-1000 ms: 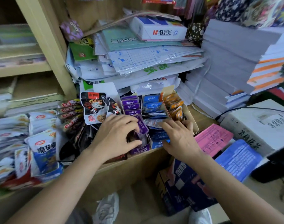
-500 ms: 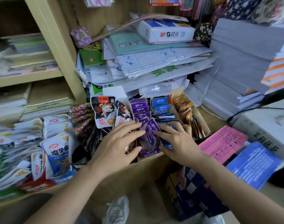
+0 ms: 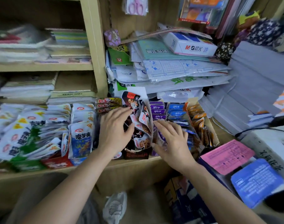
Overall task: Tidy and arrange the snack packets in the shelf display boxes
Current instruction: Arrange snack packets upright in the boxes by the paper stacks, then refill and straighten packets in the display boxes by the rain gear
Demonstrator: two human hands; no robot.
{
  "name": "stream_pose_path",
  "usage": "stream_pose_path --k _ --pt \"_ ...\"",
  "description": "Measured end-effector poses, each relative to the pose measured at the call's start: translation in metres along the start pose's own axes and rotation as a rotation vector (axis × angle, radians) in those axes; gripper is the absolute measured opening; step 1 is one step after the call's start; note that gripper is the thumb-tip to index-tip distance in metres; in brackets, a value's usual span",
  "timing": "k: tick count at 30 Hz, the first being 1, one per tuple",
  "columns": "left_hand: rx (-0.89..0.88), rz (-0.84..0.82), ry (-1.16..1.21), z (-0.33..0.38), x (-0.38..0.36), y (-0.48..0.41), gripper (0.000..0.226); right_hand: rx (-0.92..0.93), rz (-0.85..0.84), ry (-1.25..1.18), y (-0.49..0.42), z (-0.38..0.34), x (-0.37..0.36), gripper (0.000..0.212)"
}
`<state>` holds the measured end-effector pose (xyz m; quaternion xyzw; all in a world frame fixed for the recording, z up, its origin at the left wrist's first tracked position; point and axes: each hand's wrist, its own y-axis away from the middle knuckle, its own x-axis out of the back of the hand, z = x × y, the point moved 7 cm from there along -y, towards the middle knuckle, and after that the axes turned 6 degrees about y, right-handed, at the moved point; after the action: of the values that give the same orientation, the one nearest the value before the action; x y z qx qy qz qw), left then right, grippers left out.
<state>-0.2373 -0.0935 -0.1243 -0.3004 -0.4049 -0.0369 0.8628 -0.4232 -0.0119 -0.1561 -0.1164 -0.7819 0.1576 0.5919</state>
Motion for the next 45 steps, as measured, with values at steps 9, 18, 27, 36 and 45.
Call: stream_pose_path --k 9,18,27,36,45 --pt "-0.095 -0.207 0.154 0.005 0.0 0.007 0.042 -0.078 -0.168 0.017 -0.017 -0.029 -0.017 0.058" --pt "-0.028 -0.246 0.261 -0.02 0.083 0.056 0.021 -0.125 -0.003 0.032 -0.015 -0.102 0.035 0.02" --pt "0.127 -0.184 0.095 -0.068 0.165 0.096 0.018 0.158 -0.15 -0.152 -0.02 -0.199 0.014 0.01" --pt "0.439 -0.128 -0.064 -0.134 0.251 0.11 0.015 0.361 -0.205 -0.343 -0.041 -0.256 0.002 0.026" --pt "0.709 0.028 -0.067 -0.175 0.292 0.17 0.019 0.542 -0.219 -0.429 -0.047 -0.315 -0.022 0.016"
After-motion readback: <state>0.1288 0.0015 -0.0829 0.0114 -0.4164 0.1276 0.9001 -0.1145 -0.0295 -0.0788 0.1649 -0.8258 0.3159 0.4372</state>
